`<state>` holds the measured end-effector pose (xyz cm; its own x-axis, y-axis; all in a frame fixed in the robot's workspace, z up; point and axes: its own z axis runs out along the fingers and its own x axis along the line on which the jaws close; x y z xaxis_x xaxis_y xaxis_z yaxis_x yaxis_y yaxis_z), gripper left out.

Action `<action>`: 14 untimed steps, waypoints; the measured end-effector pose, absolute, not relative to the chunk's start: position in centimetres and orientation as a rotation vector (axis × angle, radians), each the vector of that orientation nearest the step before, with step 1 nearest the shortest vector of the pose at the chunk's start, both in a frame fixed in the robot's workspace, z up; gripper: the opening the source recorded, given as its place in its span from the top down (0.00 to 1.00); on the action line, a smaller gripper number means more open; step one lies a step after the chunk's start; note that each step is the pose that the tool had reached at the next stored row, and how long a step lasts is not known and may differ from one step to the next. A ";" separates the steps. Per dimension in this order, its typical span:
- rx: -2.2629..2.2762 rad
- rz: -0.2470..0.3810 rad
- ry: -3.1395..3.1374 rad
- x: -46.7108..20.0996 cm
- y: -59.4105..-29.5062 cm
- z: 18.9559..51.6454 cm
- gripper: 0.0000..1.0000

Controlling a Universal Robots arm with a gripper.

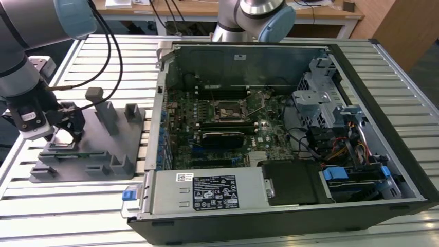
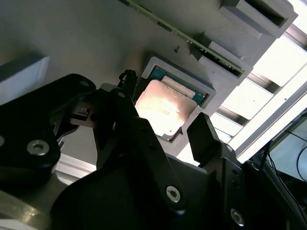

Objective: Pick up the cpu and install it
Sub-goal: 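Pick up the cpu and move it towards the insertion slot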

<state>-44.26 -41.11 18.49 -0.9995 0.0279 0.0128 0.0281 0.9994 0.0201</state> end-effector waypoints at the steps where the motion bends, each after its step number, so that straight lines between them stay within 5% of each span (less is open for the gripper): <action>1: -0.044 -0.032 -3.129 -44.3 -41.1 18.5 0.32; 3: -0.044 -0.032 -3.129 -44.3 -41.1 18.5 0.39; 14: -0.044 -0.024 -3.135 -44.5 -41.0 18.6 0.39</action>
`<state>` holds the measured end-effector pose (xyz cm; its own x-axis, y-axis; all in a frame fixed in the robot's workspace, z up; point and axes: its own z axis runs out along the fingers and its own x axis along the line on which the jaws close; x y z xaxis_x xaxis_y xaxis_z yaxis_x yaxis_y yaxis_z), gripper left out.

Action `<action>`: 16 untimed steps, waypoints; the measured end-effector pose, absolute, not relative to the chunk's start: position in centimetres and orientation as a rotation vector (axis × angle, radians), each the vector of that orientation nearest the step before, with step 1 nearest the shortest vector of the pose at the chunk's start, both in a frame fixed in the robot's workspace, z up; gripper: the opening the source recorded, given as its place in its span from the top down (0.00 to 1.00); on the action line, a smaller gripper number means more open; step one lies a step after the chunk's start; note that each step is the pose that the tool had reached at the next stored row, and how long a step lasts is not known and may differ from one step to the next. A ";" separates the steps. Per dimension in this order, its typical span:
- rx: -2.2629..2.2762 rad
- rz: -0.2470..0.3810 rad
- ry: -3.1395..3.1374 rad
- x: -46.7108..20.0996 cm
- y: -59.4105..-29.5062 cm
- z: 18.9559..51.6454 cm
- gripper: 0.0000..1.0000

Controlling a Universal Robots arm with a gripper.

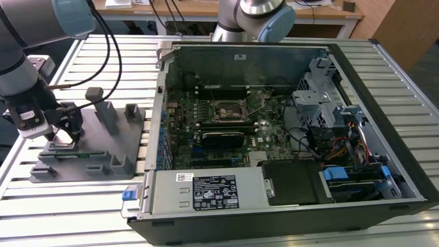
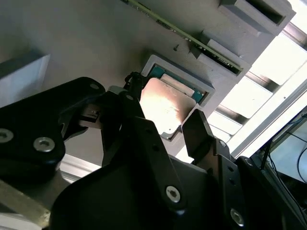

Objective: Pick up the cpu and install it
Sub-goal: 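Pick up the cpu and move it towards the insertion slot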

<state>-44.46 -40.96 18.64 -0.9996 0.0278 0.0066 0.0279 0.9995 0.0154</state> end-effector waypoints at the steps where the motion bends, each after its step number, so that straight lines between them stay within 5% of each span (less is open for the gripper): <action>1: -0.044 -0.024 -3.135 -44.5 -41.0 18.6 0.39; 16: -0.036 -0.007 -3.138 -44.6 -40.9 18.8 0.39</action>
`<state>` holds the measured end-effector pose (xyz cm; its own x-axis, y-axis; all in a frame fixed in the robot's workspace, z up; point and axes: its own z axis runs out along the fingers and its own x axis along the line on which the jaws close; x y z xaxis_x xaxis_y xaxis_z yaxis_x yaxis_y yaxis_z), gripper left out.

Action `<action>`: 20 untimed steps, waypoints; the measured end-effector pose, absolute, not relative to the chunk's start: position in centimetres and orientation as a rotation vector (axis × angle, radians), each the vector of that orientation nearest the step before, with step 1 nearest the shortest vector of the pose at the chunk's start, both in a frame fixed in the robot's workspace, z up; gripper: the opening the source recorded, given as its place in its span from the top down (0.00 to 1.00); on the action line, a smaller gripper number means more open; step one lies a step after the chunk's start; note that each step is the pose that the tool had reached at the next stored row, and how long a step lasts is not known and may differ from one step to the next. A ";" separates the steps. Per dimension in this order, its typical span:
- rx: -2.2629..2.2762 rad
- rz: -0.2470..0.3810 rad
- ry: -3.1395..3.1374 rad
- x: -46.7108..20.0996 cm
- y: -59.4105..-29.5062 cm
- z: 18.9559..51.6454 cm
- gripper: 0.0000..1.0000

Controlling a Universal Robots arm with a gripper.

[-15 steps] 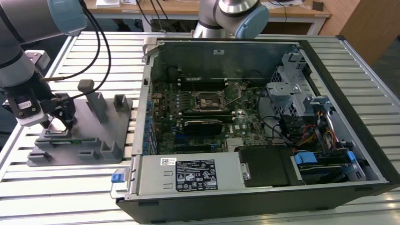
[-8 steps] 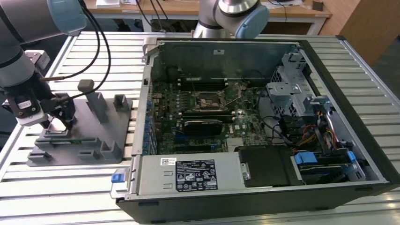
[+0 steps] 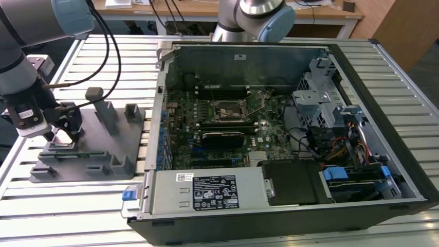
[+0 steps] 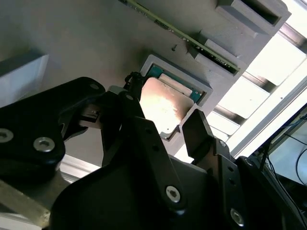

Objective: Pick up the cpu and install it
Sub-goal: 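Pick up the cpu and move it towards the insertion slot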

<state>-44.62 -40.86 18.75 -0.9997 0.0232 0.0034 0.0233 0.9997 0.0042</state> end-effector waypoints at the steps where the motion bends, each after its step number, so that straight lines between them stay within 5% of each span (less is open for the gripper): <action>1: -0.036 -0.006 -3.138 -44.6 -40.9 18.8 0.39; 6: -0.037 -0.006 -3.138 -44.6 -40.8 18.8 0.47; 20: -0.037 -0.006 -3.138 -44.6 -40.8 18.8 0.40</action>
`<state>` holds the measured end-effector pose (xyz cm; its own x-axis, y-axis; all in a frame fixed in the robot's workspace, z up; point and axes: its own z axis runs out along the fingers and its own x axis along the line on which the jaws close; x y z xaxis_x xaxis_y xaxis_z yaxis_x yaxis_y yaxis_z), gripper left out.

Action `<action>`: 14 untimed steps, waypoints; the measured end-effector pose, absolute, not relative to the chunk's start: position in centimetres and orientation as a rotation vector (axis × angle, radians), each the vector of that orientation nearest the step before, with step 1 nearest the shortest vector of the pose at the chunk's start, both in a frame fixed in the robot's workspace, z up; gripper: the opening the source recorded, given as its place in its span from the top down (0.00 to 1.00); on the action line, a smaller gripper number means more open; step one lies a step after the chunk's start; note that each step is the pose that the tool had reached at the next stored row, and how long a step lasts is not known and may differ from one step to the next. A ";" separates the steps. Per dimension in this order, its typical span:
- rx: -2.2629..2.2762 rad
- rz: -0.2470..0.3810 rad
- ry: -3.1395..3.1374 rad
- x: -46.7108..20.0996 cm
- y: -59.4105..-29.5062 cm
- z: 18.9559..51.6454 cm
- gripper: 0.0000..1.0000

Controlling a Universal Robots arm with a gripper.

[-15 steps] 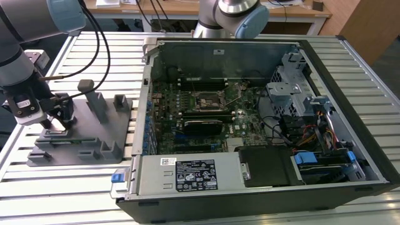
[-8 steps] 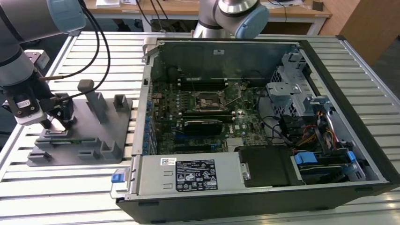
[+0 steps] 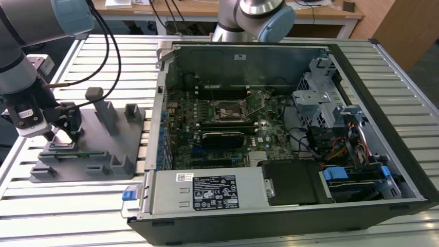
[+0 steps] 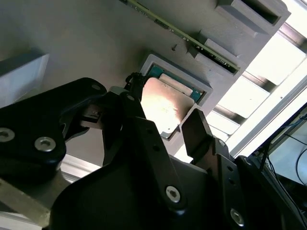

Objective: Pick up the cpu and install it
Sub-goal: 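Pick up the cpu and move it towards the insertion slot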

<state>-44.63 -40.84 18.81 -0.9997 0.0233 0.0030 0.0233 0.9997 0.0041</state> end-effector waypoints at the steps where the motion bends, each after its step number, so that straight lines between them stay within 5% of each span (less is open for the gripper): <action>1: -0.037 -0.006 -3.139 -44.7 -40.8 18.8 0.40; 14: -0.037 -0.002 -3.143 -45.0 -40.8 18.6 0.40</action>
